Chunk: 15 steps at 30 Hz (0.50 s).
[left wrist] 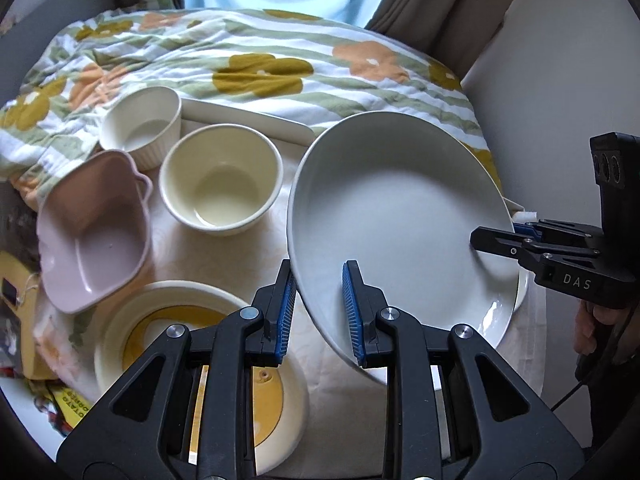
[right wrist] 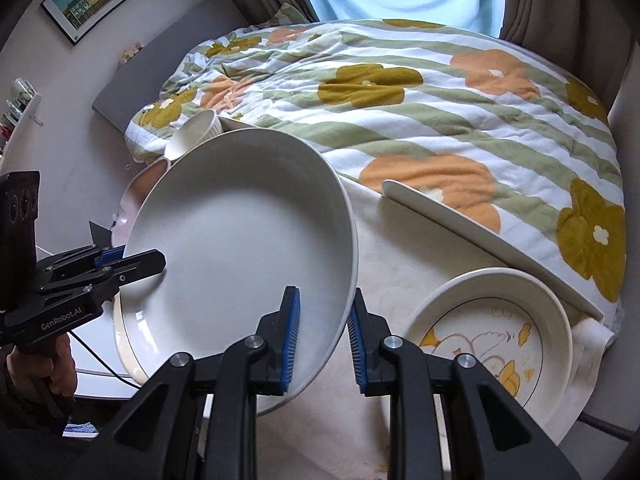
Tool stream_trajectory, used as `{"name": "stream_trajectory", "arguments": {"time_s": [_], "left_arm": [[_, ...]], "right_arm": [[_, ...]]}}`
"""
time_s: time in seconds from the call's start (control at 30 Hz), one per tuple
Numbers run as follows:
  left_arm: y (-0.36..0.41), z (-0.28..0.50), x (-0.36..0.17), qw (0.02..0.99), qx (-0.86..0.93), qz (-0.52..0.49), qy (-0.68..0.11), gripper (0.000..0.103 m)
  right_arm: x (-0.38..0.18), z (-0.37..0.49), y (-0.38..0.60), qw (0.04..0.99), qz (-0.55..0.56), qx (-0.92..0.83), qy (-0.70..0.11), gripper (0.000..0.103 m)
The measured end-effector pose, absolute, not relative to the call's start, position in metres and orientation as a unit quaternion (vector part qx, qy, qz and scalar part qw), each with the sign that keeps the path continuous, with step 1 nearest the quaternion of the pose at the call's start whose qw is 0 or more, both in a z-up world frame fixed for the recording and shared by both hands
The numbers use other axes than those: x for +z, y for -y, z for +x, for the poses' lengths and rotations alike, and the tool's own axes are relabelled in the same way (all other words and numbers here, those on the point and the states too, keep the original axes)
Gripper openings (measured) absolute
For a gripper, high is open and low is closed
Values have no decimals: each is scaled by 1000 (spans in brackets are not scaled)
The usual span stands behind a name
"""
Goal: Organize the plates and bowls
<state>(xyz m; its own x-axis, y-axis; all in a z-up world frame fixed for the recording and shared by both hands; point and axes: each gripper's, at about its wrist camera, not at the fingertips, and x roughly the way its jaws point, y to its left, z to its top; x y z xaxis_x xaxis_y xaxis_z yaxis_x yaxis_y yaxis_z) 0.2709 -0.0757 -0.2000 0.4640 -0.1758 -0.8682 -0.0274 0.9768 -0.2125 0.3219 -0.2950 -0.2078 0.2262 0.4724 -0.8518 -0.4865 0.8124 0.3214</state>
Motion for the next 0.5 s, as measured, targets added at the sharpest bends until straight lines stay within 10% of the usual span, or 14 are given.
{"name": "stream_trajectory", "arguments": {"time_s": [0.5], "left_arm": [[-6,182,-185,848,-56,-89,-520,21]], "right_arm": [[-199,210,230,795,47,278,-537,22]]}}
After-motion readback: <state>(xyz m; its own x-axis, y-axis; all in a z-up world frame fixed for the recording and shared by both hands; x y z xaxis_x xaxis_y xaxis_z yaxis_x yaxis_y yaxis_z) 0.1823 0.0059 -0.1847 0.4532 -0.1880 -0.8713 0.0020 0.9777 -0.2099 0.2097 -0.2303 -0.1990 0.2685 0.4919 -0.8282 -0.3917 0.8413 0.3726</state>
